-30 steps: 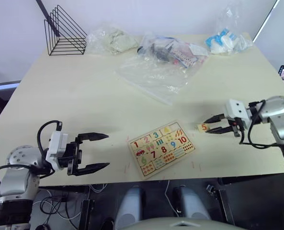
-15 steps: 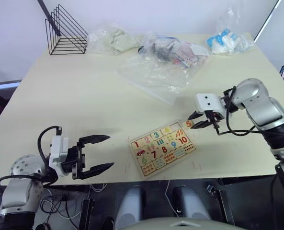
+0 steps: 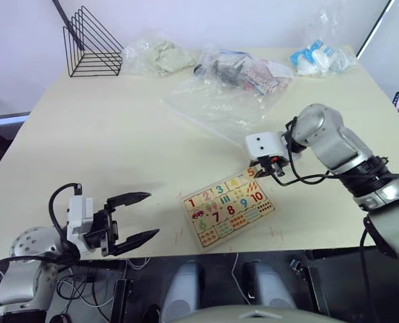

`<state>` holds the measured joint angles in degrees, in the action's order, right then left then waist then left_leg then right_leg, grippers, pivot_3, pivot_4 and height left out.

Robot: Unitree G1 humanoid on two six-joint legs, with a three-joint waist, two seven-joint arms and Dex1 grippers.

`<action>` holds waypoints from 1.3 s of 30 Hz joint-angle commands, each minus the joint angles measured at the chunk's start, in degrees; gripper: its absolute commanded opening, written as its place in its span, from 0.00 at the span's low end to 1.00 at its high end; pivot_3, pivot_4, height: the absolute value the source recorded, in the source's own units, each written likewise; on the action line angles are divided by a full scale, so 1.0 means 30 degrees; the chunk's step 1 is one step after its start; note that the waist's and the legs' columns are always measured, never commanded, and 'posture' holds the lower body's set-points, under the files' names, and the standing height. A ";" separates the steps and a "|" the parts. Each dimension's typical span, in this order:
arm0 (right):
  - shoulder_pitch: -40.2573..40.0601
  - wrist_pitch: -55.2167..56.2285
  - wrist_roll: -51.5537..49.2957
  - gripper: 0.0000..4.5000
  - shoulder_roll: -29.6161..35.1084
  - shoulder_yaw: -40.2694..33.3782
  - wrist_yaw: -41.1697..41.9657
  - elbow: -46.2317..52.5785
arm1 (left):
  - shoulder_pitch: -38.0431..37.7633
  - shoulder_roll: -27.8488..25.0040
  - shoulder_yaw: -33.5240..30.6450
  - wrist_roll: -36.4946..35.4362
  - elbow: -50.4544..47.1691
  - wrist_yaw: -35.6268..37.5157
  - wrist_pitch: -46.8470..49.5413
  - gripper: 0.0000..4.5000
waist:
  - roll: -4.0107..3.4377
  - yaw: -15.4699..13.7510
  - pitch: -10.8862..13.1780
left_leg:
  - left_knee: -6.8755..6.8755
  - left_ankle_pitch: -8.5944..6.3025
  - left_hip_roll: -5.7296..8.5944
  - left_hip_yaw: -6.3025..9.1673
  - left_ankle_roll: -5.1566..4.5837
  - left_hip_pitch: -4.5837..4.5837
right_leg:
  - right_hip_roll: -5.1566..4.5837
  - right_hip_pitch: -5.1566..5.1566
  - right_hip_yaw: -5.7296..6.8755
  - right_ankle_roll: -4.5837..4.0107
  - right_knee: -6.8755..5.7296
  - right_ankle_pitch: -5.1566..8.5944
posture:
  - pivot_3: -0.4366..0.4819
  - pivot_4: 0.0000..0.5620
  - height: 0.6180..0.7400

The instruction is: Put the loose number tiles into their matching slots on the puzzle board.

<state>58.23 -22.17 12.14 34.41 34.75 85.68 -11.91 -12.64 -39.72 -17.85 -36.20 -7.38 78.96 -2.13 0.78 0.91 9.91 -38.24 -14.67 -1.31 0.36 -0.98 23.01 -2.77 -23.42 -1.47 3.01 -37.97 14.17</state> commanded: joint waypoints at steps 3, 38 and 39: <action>0.0718 -0.0145 0.0857 0.19 -0.0190 0.0309 0.0064 0.0199 | -0.0242 0.0067 -0.0511 -0.0227 -0.0458 -0.0009 -0.0456 1.00 | 0.0000 -0.0009 0.0000 | 0.0003 0.0000 0.0004 0.0000 0.0001 0.0005 | -0.0003 0.0000 0.0002 0.0001 0.0005 0.0000 | 0.48 0.27 1.00; 0.0163 0.0221 0.2012 0.19 -0.1013 0.0770 0.0487 0.0760 | -0.0355 0.0327 -0.0308 -0.0060 0.0412 0.0362 -0.1434 1.00 | -0.0003 0.0008 0.0002 | 0.0005 0.0000 0.0004 0.0004 0.0001 0.0004 | -0.0001 -0.0002 0.0005 0.0000 0.0003 0.0000 | 0.48 0.27 1.00; 0.0134 0.0234 0.2022 0.19 -0.1014 0.0776 0.0484 0.0777 | -0.0339 0.0323 -0.0309 -0.0055 0.0441 0.0374 -0.1449 1.00 | -0.0003 0.0008 0.0002 | 0.0005 0.0000 0.0004 0.0004 0.0001 0.0004 | -0.0001 -0.0002 0.0005 0.0000 0.0004 0.0000 | 0.48 0.27 1.00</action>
<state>58.49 -22.05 18.01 31.27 37.34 87.06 -11.51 -13.69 -38.68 -17.85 -36.07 -5.91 79.82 -5.54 0.77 0.93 9.91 -38.22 -14.67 -1.30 0.37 -0.97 23.02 -2.78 -23.43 -1.46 3.01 -37.96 14.17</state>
